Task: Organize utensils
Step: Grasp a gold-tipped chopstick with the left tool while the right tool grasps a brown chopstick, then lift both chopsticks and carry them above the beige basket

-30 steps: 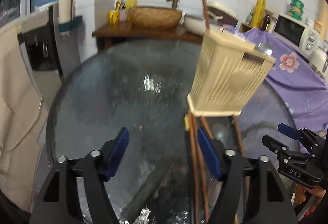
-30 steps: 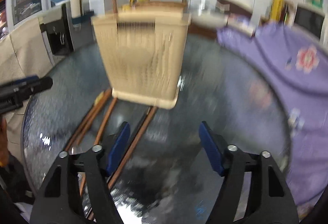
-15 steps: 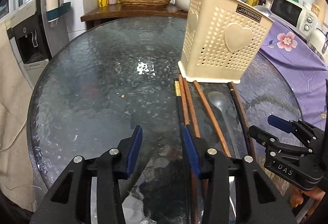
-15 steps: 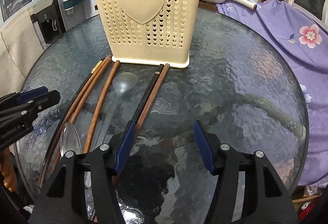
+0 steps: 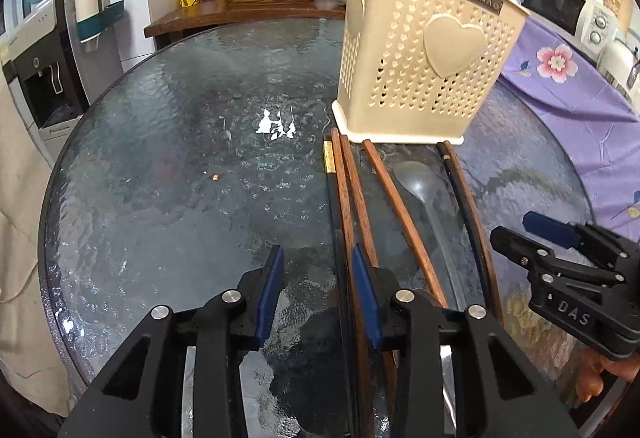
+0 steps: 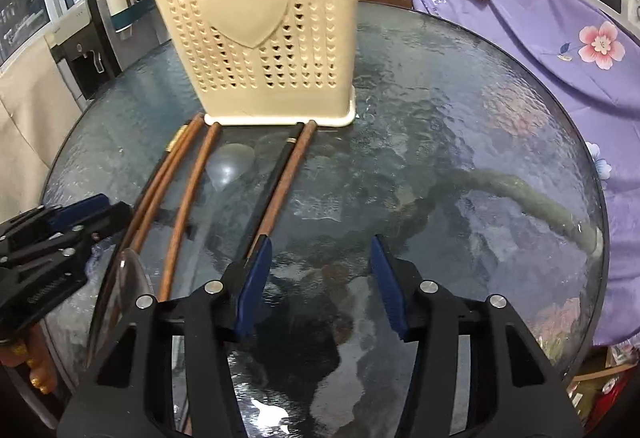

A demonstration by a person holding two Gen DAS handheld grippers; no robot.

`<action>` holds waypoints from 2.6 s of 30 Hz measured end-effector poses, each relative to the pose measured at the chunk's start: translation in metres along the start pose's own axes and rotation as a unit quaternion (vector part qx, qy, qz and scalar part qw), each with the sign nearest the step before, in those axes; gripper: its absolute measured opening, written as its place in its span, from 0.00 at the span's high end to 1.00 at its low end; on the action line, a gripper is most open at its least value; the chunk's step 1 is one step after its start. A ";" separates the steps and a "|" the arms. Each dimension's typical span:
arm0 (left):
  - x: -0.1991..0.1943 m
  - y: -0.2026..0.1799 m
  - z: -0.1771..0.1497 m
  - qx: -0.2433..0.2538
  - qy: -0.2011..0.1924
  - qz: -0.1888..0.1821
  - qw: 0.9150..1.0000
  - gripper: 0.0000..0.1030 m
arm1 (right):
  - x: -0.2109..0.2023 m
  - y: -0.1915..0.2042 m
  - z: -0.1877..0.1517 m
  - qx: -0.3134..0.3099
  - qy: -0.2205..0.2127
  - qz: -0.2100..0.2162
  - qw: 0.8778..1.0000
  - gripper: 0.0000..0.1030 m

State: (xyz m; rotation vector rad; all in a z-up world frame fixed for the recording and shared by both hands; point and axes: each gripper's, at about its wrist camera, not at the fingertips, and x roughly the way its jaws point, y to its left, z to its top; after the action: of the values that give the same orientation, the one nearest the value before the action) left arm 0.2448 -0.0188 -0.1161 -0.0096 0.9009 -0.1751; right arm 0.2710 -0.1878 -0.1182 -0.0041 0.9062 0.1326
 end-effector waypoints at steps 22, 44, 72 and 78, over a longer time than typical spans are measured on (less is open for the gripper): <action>0.022 -0.008 0.024 0.040 0.014 0.032 0.999 0.71 | 0.022 0.017 0.020 -0.027 0.017 -0.025 0.999 0.54; 0.056 -0.012 0.068 0.031 0.024 0.038 0.999 0.93 | 0.060 0.000 0.068 0.025 0.010 -0.033 0.999 0.92; -0.126 0.004 0.074 -0.001 -0.187 -0.031 0.982 0.93 | -0.123 -0.032 0.064 -0.027 -0.189 0.134 0.972 0.93; -0.160 0.006 0.076 0.006 -0.221 -0.030 0.975 0.93 | -0.163 -0.033 0.060 -0.039 -0.212 0.146 0.966 0.93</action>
State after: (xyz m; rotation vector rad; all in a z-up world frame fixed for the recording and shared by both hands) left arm 0.2078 0.0071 0.0551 -0.0629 0.4551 -0.2228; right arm 0.2223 -0.2355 0.0452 0.0819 0.4676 0.4274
